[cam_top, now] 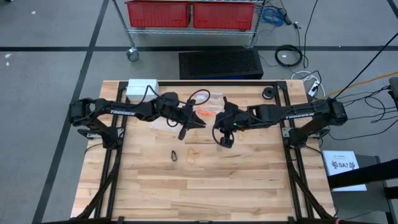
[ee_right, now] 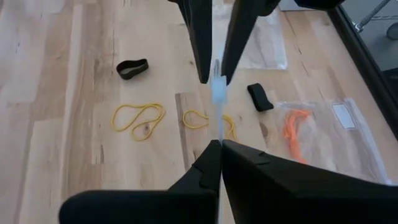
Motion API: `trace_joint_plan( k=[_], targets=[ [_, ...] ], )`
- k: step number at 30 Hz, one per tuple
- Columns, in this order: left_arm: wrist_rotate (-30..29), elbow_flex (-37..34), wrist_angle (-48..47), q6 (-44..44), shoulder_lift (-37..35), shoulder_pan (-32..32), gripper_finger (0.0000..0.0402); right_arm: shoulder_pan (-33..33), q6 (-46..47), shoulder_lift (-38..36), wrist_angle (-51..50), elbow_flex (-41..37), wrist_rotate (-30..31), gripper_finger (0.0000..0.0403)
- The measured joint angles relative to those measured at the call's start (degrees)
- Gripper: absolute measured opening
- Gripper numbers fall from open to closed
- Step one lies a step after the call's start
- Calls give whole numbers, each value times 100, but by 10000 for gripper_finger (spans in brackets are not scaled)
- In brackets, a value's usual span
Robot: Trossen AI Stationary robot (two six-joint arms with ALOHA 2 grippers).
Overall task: Sort rubber bands
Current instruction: Open the bottom zip lock bag
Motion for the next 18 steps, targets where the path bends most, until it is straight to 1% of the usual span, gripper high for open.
trace_joint_plan(
  k=[6, 10, 13, 18],
  targets=[
    [-8, 0, 32, 7, 0, 0, 8, -35, -9, 0, 0, 0, -31, 0],
    [-181, 0, 48, 7, 0, 2, 5, -33, 191, 0, 89, -2, -28, 5],
    [-257, 0, 41, 7, 0, 5, 3, -36, 465, -45, 392, -4, 20, 28],
    [-257, 0, 30, 9, 2, 0, 3, -80, 650, -66, 717, 2, 31, 83]
  ],
)
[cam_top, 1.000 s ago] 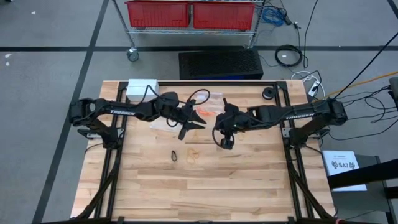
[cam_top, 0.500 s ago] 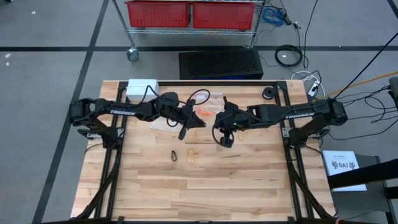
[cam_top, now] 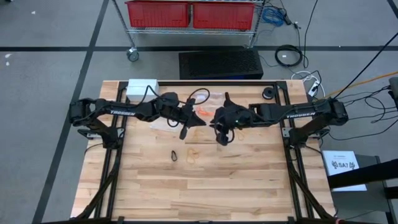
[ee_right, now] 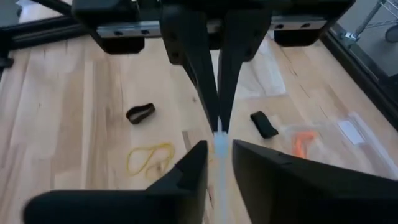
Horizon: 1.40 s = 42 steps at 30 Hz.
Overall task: Sort rubber bands
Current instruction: Open the bottom zip lock bag
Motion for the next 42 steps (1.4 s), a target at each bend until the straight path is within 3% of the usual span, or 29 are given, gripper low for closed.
trace_joint_plan(
  k=[5, 9, 13, 20, 42],
  targets=[
    [-84, -2, 12, 0, 0, 1, 2, -135, 67, 96, 5, 0, -68, 123],
    [-110, -2, 42, 13, 0, 2, 2, -215, 59, 231, 76, 0, -278, 128],
    [-136, -4, 3, 98, 0, 1, 1, -272, 27, 332, 59, 0, -315, 105],
    [-263, -4, -7, 99, 0, 55, 1, -274, -40, 298, 43, 0, -293, 11],
    [-273, -7, 0, 90, 0, 385, 1, 183, 1160, 289, -2044, 7, -75, 9]
  ],
)
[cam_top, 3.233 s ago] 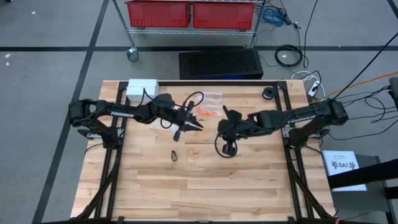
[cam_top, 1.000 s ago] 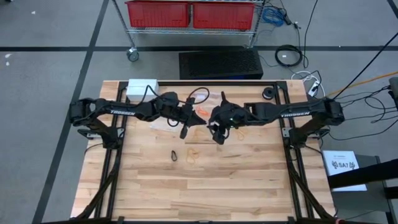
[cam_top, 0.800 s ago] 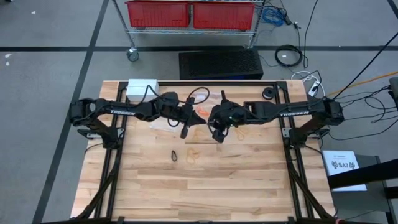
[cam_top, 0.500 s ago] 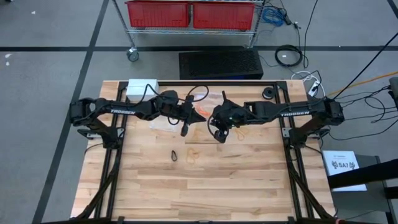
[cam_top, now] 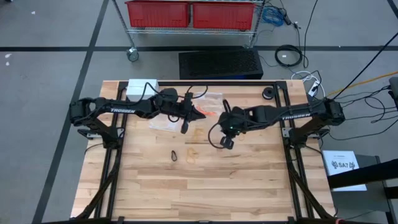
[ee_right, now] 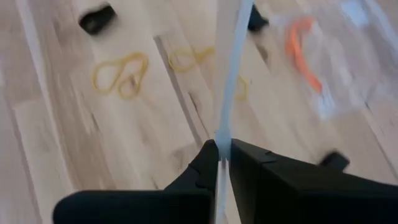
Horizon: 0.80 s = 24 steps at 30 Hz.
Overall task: Sort rubber bands
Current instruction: Open the bottom zip lock bag
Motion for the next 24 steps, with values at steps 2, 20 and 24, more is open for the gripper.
trace_joint_plan(
  k=[2, 20, 24],
  targets=[
    [0, 0, 12, 4, 0, 0, 1, 54, 152, 0, -144, 0, 5, 9],
    [-59, 0, 17, -2, -2, 132, 1, 488, 1035, 0, -792, -21, -348, 79],
    [-22, 0, -166, -4, -2, 114, 1, 451, 916, 0, -795, 4, -283, 118]
  ],
)
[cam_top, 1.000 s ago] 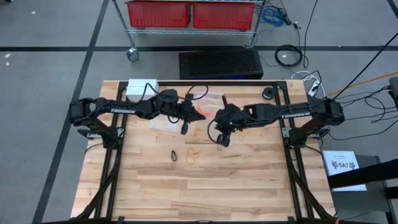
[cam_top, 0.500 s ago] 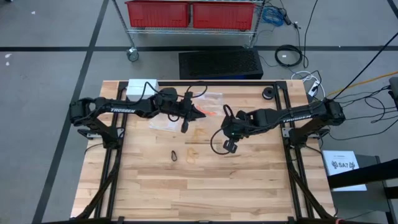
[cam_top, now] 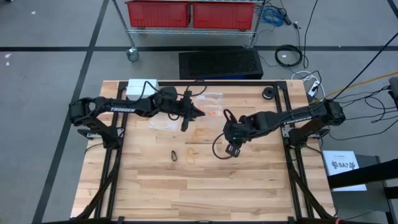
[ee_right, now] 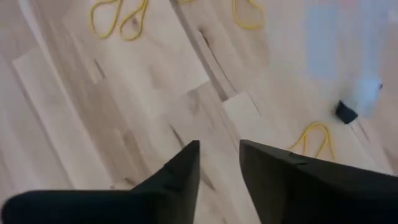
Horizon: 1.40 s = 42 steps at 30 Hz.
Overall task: Sort rubber bands
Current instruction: Open the bottom zip lock bag
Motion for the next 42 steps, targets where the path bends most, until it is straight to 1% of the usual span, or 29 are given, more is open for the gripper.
trace_joint_plan(
  k=[4, 7, 9, 10, 14, 16, 21, 23, 30, 33, 37, 40, 42],
  targets=[
    [2, 0, -90, 4, 0, 7, 1, -83, -333, 0, 89, 249, 60, 139],
    [17, 0, -122, 4, 0, 0, 1, -98, -832, -2, 202, 477, 550, 133],
    [20, 0, -118, 7, 0, 0, 1, -105, -1286, -7, 517, 503, 977, 115],
    [20, 0, -114, 7, 0, 0, 1, -142, -1491, -2, 635, 501, 1097, 100],
    [24, 0, -117, 7, 0, 0, 1, -418, -1988, 172, 853, 499, 1385, 20],
    [26, 0, -118, 7, 0, 0, 1, -551, -2089, 288, 831, 496, 1523, 9],
    [43, 0, -120, 9, 0, -4, 1, -750, -2256, 472, 978, 496, 1257, 2],
    [44, 0, -120, 9, 0, -4, 1, -766, -2360, 524, 1184, 496, 1199, 2],
    [44, 0, -121, 7, 0, -4, 1, -810, -2423, 627, 1582, 496, 1188, 1],
    [-57, 0, -114, 4, 0, -4, 1, -846, -2420, 720, 1899, 498, 1055, 0],
    [-88, 0, -127, -132, 0, -7, 1, -877, -2417, 981, 1932, 486, 1161, 0],
    [-94, 0, -160, -146, 0, -11, 1, -879, -2375, 1025, 2133, 224, 1360, 0],
    [-100, 0, -180, -149, 0, -11, 1, -879, -2241, 943, 2602, -118, 1361, 0]
  ],
)
